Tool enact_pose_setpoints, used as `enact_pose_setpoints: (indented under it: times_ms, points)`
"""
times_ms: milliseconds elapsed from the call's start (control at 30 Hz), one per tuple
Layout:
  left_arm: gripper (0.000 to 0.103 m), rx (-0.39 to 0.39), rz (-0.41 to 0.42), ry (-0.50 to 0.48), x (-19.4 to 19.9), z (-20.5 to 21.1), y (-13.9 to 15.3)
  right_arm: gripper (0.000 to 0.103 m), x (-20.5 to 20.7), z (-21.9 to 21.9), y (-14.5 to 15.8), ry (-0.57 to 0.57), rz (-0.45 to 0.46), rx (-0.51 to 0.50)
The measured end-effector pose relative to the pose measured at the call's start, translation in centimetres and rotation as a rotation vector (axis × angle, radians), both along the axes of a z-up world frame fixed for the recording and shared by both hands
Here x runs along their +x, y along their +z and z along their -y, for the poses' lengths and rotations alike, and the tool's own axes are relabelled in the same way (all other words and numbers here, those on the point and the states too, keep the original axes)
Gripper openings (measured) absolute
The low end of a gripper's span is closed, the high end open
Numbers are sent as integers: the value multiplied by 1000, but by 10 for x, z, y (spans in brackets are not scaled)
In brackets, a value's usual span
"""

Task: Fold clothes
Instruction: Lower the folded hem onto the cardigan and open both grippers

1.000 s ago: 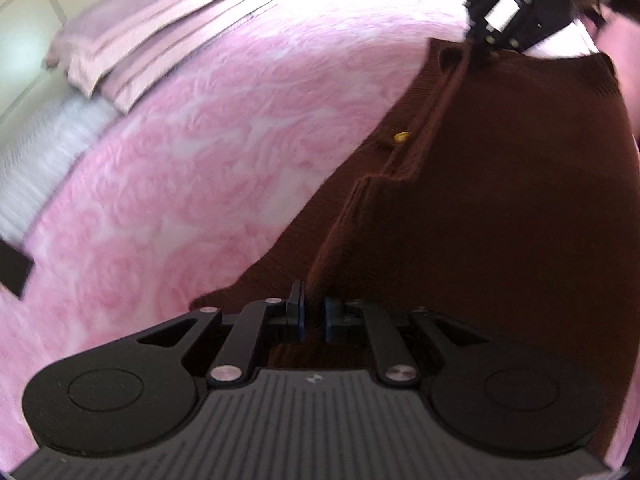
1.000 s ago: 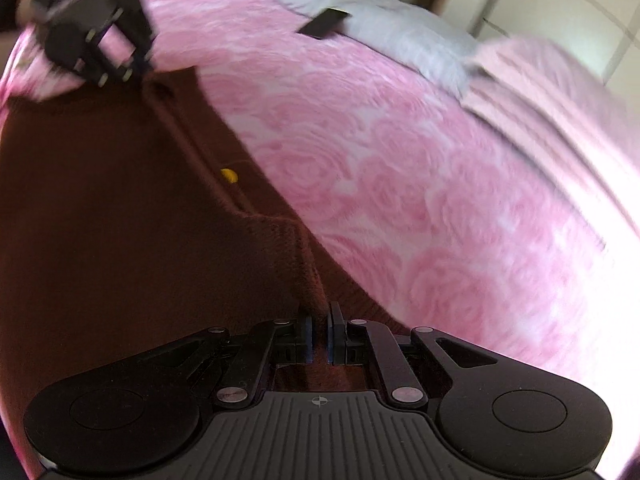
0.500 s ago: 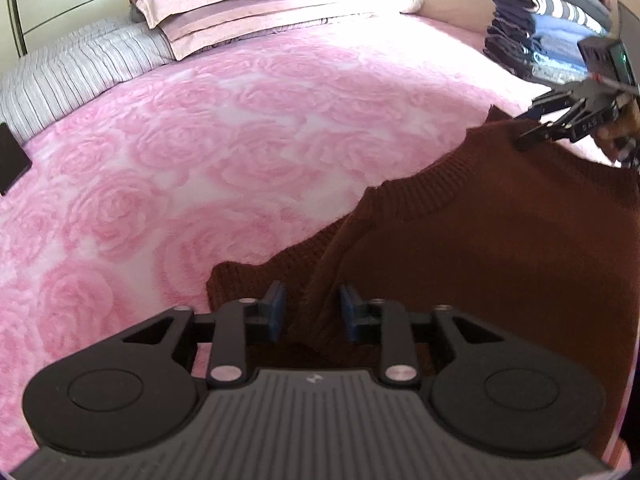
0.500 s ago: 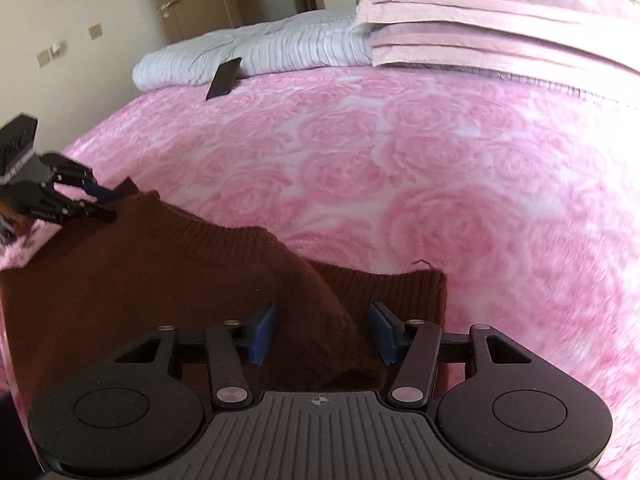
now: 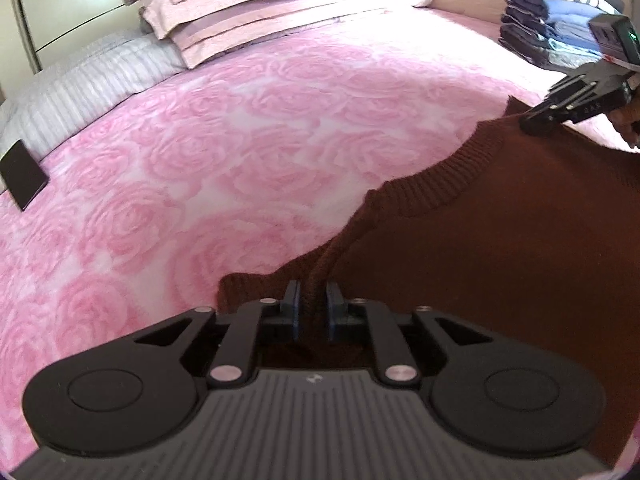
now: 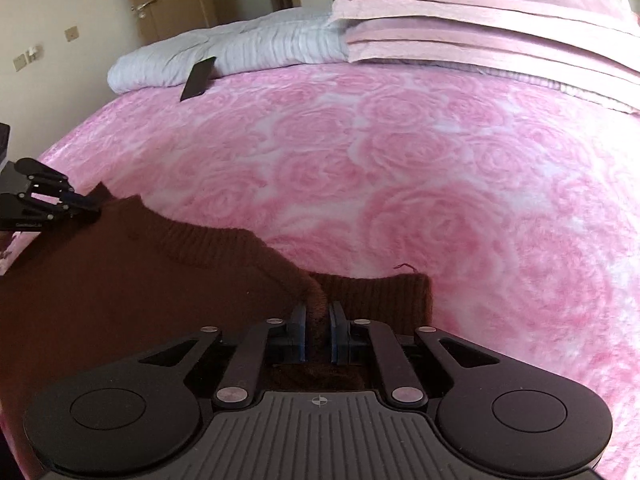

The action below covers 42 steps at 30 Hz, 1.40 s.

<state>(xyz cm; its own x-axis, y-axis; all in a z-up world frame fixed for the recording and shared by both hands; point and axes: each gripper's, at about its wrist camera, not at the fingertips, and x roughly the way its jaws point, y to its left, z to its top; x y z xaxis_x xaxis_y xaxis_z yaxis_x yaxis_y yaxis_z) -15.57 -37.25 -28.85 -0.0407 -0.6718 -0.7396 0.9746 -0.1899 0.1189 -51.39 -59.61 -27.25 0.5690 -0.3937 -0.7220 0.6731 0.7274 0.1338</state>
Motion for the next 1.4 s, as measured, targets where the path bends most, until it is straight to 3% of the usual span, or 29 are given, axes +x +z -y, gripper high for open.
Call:
enact_pose_setpoints:
  times_ms: [33, 100, 267, 367, 500, 700, 900, 1067, 1133, 1233, 1333, 1400]
  points:
    - [16, -7, 10, 11, 1, -6, 5, 41, -1, -6, 6, -24, -34, -47]
    - [15, -19, 33, 29, 3, -21, 16, 55, -5, -18, 19, -71, -95, -139]
    - [16, -59, 51, 50, -3, -84, 39, 55, -48, -77, 50, -141, 62, -161]
    - [16, -87, -11, 54, -14, -125, 47, 55, -72, -133, 55, -162, 159, -168]
    - [16, -77, -95, 23, -39, -166, 43, 55, -95, -209, 38, -174, 279, -134]
    - [17, -17, -113, 47, -52, -177, 9, 55, -114, -232, -2, -264, 230, -43]
    - [18, -48, -144, 104, -43, -190, 14, 55, -136, -242, 14, -361, 303, -81]
    - [18, -37, -154, 127, -35, -200, 13, 55, -132, -232, 5, -376, 201, -15]
    - [18, -52, -143, 133, -34, -208, 18, 55, -134, -236, 9, -412, 206, -20]
    - [26, -73, -129, 155, -28, -218, 25, 55, -120, -252, 27, -363, 202, -92]
    - [34, -72, -137, 169, -16, -224, 28, 55, -79, -274, 41, -219, 137, -179]
    - [34, -66, -133, 175, -9, -225, 28, 55, -45, -291, 43, -104, 91, -230]
